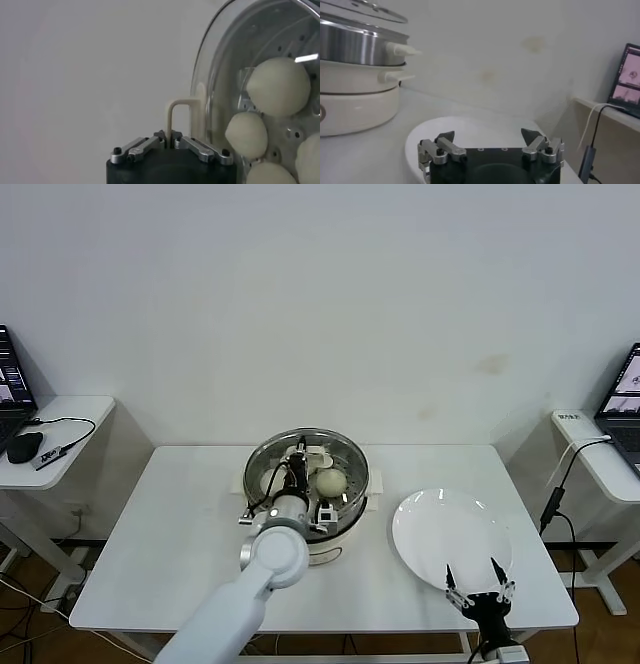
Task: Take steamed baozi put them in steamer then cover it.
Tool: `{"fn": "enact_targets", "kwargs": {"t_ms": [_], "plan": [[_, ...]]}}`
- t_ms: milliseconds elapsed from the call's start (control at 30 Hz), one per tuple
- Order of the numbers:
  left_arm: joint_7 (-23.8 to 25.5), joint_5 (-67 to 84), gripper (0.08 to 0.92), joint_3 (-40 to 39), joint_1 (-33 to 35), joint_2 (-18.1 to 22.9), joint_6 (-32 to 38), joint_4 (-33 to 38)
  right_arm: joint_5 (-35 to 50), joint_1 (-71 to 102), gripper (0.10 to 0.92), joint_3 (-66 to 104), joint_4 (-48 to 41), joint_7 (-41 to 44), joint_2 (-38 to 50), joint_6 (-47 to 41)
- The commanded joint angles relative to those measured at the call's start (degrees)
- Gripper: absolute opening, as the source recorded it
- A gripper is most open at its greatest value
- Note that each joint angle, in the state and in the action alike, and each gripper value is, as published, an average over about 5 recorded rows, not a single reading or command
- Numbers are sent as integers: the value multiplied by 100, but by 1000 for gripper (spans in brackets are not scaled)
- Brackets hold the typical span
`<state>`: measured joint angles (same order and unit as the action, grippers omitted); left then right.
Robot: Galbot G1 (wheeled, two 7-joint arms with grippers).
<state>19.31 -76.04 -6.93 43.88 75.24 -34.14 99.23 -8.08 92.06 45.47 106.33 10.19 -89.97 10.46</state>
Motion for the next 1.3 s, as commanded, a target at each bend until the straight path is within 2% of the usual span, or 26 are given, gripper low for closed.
{"fn": "enact_targets", "kwargs": {"t_ms": [33,700,1000,1133,1300], "plan": [[116,-277,135,-19,-70,243,-49,-376,-25,-7,823,-8,-48,-5,8,24],[-54,-155,153,133,50,313,-36,-262,-91,-3,823,-72,-67,-6,5,37],[-25,-48,392,256,487,-164,-31,848,-135,36,823,-100,-37,-12,1,42],[-102,46,531,387,1023,-490,100,1514,-151,57,823,-107,-22,-16,1,42],[-313,548,678,556,2000,-882,386,2462,-188,87,823,-137,-4,-19,-11,42]]}}
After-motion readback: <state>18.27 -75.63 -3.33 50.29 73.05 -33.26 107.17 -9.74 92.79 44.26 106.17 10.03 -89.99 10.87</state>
